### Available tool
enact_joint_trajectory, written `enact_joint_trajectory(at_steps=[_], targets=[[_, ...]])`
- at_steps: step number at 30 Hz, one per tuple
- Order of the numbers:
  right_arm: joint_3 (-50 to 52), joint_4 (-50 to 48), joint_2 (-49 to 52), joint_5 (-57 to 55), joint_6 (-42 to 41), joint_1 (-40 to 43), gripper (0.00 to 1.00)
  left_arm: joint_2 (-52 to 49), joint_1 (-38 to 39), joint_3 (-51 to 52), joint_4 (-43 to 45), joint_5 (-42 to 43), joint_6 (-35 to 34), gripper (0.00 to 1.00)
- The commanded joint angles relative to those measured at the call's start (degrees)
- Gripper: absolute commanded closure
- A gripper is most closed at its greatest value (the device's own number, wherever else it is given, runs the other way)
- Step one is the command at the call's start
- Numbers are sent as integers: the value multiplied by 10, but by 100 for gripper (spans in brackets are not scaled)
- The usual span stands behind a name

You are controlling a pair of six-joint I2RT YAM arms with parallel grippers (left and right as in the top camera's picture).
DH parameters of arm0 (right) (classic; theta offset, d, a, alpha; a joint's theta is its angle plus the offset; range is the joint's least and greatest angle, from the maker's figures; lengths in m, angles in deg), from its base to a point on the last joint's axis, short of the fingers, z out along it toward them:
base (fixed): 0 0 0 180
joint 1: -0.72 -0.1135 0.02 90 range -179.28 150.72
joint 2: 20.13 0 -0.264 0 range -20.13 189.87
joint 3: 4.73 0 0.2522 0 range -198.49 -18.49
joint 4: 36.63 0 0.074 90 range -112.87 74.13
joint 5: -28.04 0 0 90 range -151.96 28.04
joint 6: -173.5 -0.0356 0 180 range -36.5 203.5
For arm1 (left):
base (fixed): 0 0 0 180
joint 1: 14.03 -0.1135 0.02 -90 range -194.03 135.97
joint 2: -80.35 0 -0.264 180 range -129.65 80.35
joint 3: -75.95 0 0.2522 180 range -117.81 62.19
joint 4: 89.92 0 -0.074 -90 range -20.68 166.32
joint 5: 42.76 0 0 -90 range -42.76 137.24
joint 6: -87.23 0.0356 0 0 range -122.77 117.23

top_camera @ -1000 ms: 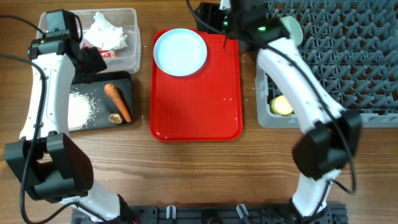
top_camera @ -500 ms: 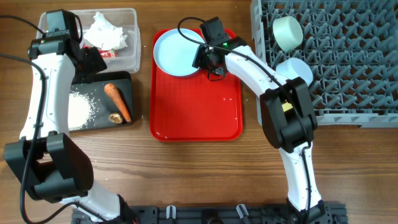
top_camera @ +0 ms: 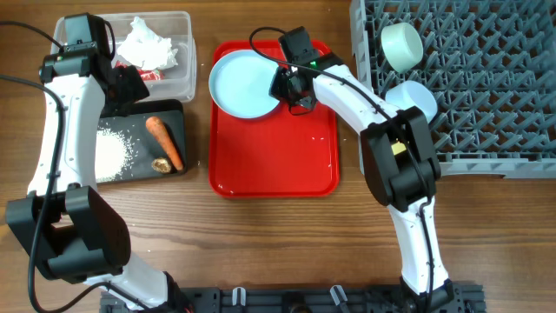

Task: Sort waste into correct bins and load items into the dishwasher rack
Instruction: 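Carry the blue plate right and stand it upright in the rack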

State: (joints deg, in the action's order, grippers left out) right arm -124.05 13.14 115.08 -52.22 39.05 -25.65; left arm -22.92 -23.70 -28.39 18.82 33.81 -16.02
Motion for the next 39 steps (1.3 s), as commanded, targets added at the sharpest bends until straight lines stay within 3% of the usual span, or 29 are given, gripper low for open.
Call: enact_joint_trajectory(at_steps=[1, 4, 8, 12, 16, 18, 20, 28, 34, 39], targets=[[-32, 27, 1, 18, 82, 16, 96, 12, -2, -2, 0, 3, -9, 0], [-54, 70, -57, -18, 135, 40, 96, 12, -2, -2, 0, 3, -9, 0], [-59, 104, -159, -153, 196, 64, 96, 12, -2, -2, 0, 3, -9, 0], [-59, 101, -283, -367, 271, 76, 96, 12, -2, -2, 0, 3, -9, 0], [-59, 62, -358, -729, 349, 81, 96, 12, -2, -2, 0, 3, -9, 0], [-59, 31, -365, -805, 445, 100, 96, 12, -2, -2, 0, 3, -9, 0], [-57, 11, -363, -802, 510, 135, 96, 12, -2, -2, 0, 3, -9, 0], [-41, 52, -328, -649, 518, 271, 96, 12, -2, -2, 0, 3, -9, 0], [3, 55, -300, -555, 517, 286, 96, 12, -2, -2, 0, 3, -9, 0], [46, 55, -274, -549, 495, 286, 96, 12, -2, -2, 0, 3, -9, 0]])
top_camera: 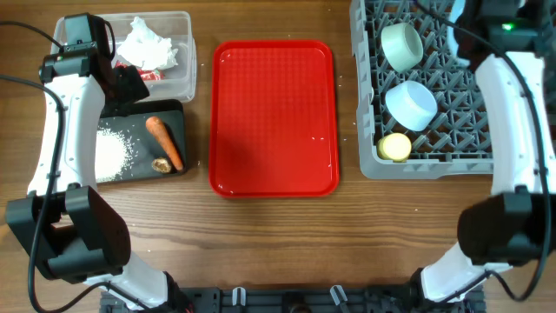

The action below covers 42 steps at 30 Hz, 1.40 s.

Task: Sort waste into correct bins and load items into the dishwasher rack
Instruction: 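Carry the blue plate right and stand it upright in the rack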

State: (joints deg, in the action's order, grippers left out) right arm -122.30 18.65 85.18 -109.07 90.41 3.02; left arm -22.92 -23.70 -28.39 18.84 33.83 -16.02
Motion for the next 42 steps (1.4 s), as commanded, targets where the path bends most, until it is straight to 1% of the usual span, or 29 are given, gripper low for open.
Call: enact_joint_trajectory(at_steps=[1, 3, 6, 10, 13, 15, 18, 30, 32, 33, 34, 35, 36, 38, 40, 42], targets=[[35, -1, 29, 20, -27, -1, 96, 12, -2, -2, 0, 3, -9, 0], [46, -5, 40, 19, -35, -1, 96, 12, -2, -2, 0, 3, -9, 0], [49, -4, 58, -15, -46, -1, 96, 12, -2, -2, 0, 3, -9, 0], [49, -20, 61, -105, -41, -1, 96, 12, -2, -2, 0, 3, -9, 0], [49, -55, 61, -177, -20, -1, 96, 12, -2, -2, 0, 3, -9, 0], [49, -81, 61, -187, -19, -1, 96, 12, -2, -2, 0, 3, -9, 0], [49, -88, 61, -171, -19, -1, 96, 12, -2, -2, 0, 3, -9, 0], [49, -9, 61, 38, -25, -1, 96, 12, -2, -2, 0, 3, -9, 0], [49, 4, 61, 57, -25, -1, 96, 12, -2, -2, 0, 3, -9, 0], [49, 8, 61, 61, -24, -1, 94, 12, -2, -2, 0, 3, -9, 0], [49, 13, 61, 66, -25, -1, 82, 12, -2, -2, 0, 3, -9, 0], [49, 15, 61, 78, -25, -1, 53, 12, -2, -2, 0, 3, -9, 0], [49, 14, 61, 88, -25, -1, 0, 12, -2, -2, 0, 3, -9, 0], [47, 12, 61, 104, -28, -1, 0, 12, -2, -2, 0, 3, -9, 0], [39, 13, 56, 104, -54, -2, 0, 12, -2, -2, 0, 3, -9, 0], [23, 19, 38, 127, -74, -2, 0, 12, -2, -2, 0, 3, -9, 0]])
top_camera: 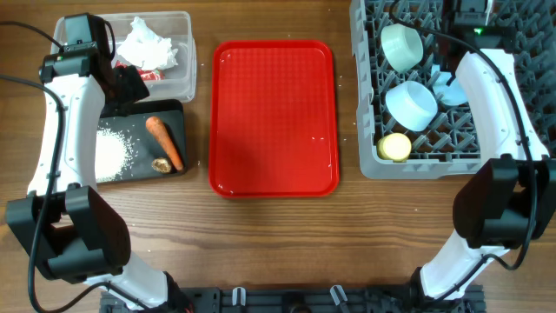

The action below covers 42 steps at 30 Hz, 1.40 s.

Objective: Sort waste into correct bins and load items into the dishwasher rack

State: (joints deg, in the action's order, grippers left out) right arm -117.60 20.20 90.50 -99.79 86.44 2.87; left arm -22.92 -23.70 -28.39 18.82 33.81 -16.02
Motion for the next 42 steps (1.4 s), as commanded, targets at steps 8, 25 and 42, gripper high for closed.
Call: enact_joint_trajectory(at_steps=[8, 25, 42], targets=[[-48, 38, -230, 265, -52, -1, 0, 12, -2, -2, 0, 3, -9, 0], [-44, 89, -429, 347, -59, -1, 0, 12, -2, -2, 0, 3, -9, 0], [450, -247, -633, 411, -38, -1, 0, 12, -2, -2, 0, 3, -9, 0]])
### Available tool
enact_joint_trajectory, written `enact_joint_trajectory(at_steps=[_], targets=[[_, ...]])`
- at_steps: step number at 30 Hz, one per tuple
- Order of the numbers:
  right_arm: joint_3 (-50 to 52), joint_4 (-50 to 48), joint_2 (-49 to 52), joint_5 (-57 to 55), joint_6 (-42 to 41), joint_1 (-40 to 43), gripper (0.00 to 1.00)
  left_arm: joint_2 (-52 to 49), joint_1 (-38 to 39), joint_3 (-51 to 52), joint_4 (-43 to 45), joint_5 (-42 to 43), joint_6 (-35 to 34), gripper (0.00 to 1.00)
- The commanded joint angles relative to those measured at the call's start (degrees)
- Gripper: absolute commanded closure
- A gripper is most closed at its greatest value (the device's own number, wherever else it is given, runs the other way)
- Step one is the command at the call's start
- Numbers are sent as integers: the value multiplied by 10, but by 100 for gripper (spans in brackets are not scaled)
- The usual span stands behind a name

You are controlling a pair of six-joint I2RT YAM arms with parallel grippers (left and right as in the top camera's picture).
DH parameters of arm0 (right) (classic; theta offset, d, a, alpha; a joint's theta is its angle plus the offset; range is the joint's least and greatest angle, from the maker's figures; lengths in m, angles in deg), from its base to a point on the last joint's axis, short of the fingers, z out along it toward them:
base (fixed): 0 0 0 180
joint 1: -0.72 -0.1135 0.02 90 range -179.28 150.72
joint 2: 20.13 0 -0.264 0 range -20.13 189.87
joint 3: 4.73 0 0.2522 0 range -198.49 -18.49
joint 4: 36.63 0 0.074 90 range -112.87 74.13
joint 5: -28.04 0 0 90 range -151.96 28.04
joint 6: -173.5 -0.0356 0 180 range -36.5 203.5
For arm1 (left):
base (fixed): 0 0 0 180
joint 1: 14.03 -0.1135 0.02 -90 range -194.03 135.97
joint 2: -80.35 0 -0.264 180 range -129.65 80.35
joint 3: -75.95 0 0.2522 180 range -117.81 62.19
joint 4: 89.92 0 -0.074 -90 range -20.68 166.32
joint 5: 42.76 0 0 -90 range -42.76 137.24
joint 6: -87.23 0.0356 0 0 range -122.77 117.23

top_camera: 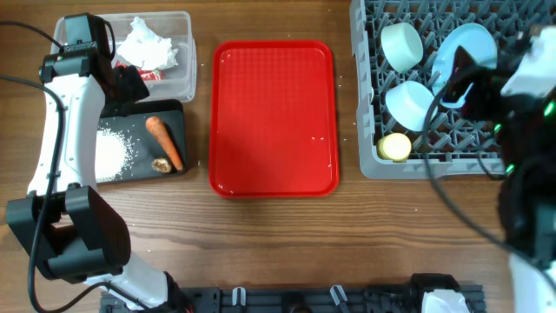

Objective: Sort waste into correct bins and load items into the dishwasher rack

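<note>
A light blue plate (466,48) leans tilted in the grey dishwasher rack (373,165), at its back right. My right gripper (453,84) hangs at the plate's lower edge. Whether it is touching the plate, and whether its jaws are open or shut, is unclear from overhead. The rack also holds a pale green cup (401,43), a light blue bowl (410,103) and a small yellow item (395,146). The red tray (274,117) is bare. My left gripper (129,84) hovers where the clear bin (178,78) meets the black bin (174,111); its jaws are hidden.
In the clear bin lie crumpled white tissue (149,43) and a red scrap (150,76). The black bin holds white grains (110,155), a carrot (164,142) and a brown bit (161,163). The right arm's body fills the right edge.
The plate was low in the rack beside the blue bowl under my right arm. Now it shows as a full tilted disc at the back right, and the arm has moved off to the right.
First my right gripper was at the rim of the blue plate on the red tray. Then the tray was bare and the arm was over the rack's far edge. Then the plate was down among the rack's tines, and now leans there. The left arm stayed still.
</note>
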State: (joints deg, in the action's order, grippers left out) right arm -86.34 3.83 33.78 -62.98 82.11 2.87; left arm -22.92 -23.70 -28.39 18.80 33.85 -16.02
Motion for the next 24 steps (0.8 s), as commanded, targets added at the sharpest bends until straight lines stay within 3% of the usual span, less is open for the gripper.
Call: enact_joint_trajectory(at_steps=[1, 3, 8, 13, 24], targets=[[184, -120, -90, 52, 6, -1, 0, 12, -2, -2, 0, 3, -9, 0], [312, -195, -158, 77, 5, -1, 0, 12, -2, -2, 0, 3, -9, 0], [498, -273, -274, 89, -45, -1, 0, 12, -2, -2, 0, 3, -9, 0], [619, -323, -372, 99, -88, -1, 0, 12, -2, -2, 0, 3, -9, 0], [676, -291, -485, 97, -93, -1, 0, 12, -2, -2, 0, 3, -9, 0]])
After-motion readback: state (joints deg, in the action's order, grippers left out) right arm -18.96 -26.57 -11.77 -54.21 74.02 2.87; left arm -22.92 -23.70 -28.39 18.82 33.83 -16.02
